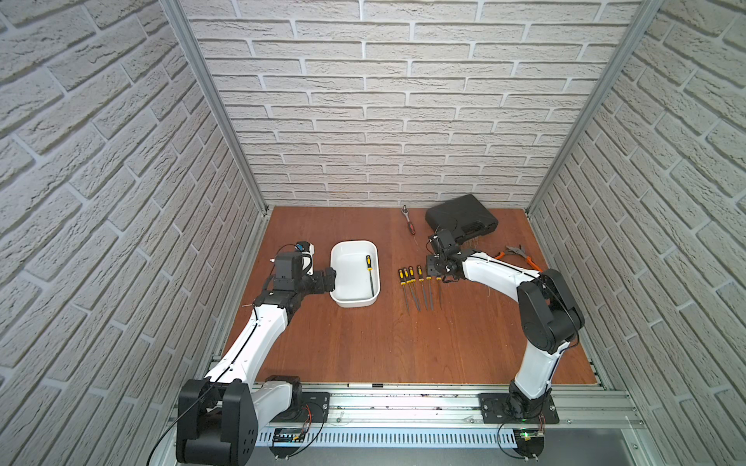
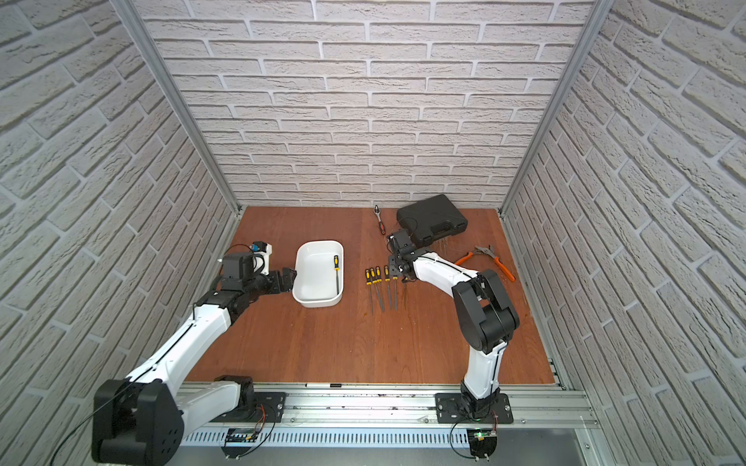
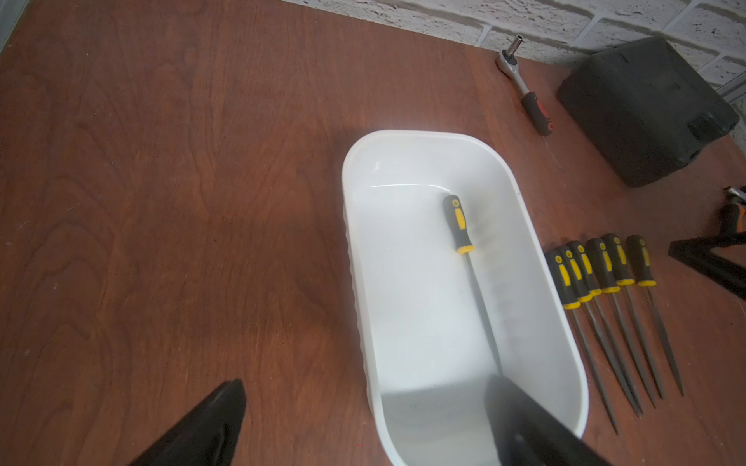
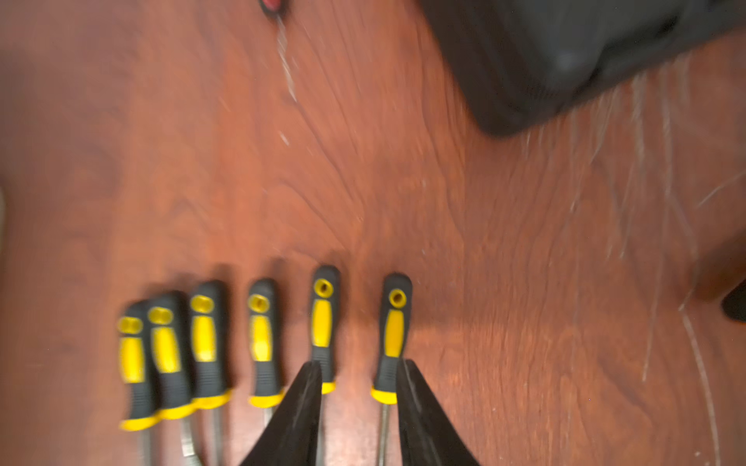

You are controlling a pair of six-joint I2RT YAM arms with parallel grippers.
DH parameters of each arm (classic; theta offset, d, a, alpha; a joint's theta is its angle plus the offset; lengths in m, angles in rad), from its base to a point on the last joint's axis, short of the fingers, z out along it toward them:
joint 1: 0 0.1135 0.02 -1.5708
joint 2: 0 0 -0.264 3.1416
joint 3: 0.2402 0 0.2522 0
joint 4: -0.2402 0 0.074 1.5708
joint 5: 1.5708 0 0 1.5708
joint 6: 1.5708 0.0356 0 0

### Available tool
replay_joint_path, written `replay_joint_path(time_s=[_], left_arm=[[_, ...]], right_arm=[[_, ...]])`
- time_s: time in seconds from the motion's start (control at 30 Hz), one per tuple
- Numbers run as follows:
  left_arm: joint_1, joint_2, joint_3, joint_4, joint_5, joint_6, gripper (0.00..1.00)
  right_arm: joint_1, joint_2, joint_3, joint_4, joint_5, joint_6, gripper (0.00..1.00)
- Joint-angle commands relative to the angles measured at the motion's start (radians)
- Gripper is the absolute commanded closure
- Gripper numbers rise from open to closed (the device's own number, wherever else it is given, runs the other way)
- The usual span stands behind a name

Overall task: Take the file tool out of the storage box
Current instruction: Place the file tool at the center of the board, then adjust the storage box at the center of the board.

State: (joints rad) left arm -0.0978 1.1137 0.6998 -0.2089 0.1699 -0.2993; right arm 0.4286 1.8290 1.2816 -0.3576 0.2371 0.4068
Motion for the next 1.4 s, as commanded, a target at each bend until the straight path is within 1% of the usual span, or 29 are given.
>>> replay_joint_path(time_s=[0.0, 0.1, 0.17, 0.3, 0.4, 0.47, 0.53, 0.67, 0.77, 0.83, 0.93, 1.03, 1.13, 1.17, 1.27, 1.37], left_arm=[[-0.005, -0.011, 0.015, 0.038, -0.008, 0.009, 0.02], [-0.005, -0.013, 0.015, 0.038, -0.020, 0.006, 0.02], [-0.006, -0.010, 0.016, 0.035, -0.021, 0.006, 0.01], [-0.003, -0.017, 0.016, 0.027, -0.038, 0.007, 0.02], [-0.002, -0.034, 0.015, 0.014, -0.064, 0.011, 0.02], [-0.002, -0.040, 0.015, 0.006, -0.083, 0.013, 0.02], [0.000, -0.046, 0.016, 0.003, -0.086, 0.013, 0.02], [0.002, -0.054, 0.013, -0.001, -0.093, 0.013, 0.02], [0.001, -0.058, 0.013, -0.005, -0.099, 0.013, 0.01], [0.001, -0.053, 0.016, -0.009, -0.096, 0.013, 0.02], [0.001, -0.049, 0.017, -0.011, -0.093, 0.013, 0.02], [0.002, -0.050, 0.016, -0.010, -0.092, 0.015, 0.02], [0.002, -0.047, 0.017, -0.007, -0.083, 0.017, 0.02], [0.001, -0.044, 0.016, -0.006, -0.078, 0.017, 0.02], [-0.001, -0.028, 0.021, -0.001, -0.062, 0.016, 0.02], [-0.005, -0.017, 0.027, -0.004, -0.058, 0.020, 0.01]], right_arm=[[0.089, -0.067, 0.120, -0.009, -0.021, -0.060, 0.61], [0.195, -0.011, 0.249, -0.035, -0.046, -0.123, 0.60], [0.247, 0.049, 0.340, -0.070, -0.056, -0.133, 0.60], [0.314, 0.226, 0.542, -0.150, -0.070, -0.120, 0.59], [0.359, 0.359, 0.724, -0.256, -0.045, -0.140, 0.58], [0.380, 0.451, 0.848, -0.337, -0.010, -0.154, 0.58], [0.386, 0.525, 0.937, -0.398, 0.007, -0.150, 0.58], [0.387, 0.612, 1.026, -0.440, 0.022, -0.124, 0.58], [0.392, 0.660, 1.102, -0.500, 0.075, -0.119, 0.57], [0.394, 0.668, 1.118, -0.532, 0.123, -0.116, 0.56], [0.394, 0.620, 1.069, -0.516, 0.161, -0.107, 0.56], [0.395, 0.510, 0.975, -0.441, 0.144, -0.142, 0.56], [0.389, 0.382, 0.829, -0.324, 0.170, -0.169, 0.54], [0.380, 0.361, 0.807, -0.319, 0.165, -0.171, 0.53], [0.340, 0.364, 0.807, -0.393, 0.106, -0.133, 0.54], [0.333, 0.388, 0.798, -0.436, 0.082, -0.124, 0.54]])
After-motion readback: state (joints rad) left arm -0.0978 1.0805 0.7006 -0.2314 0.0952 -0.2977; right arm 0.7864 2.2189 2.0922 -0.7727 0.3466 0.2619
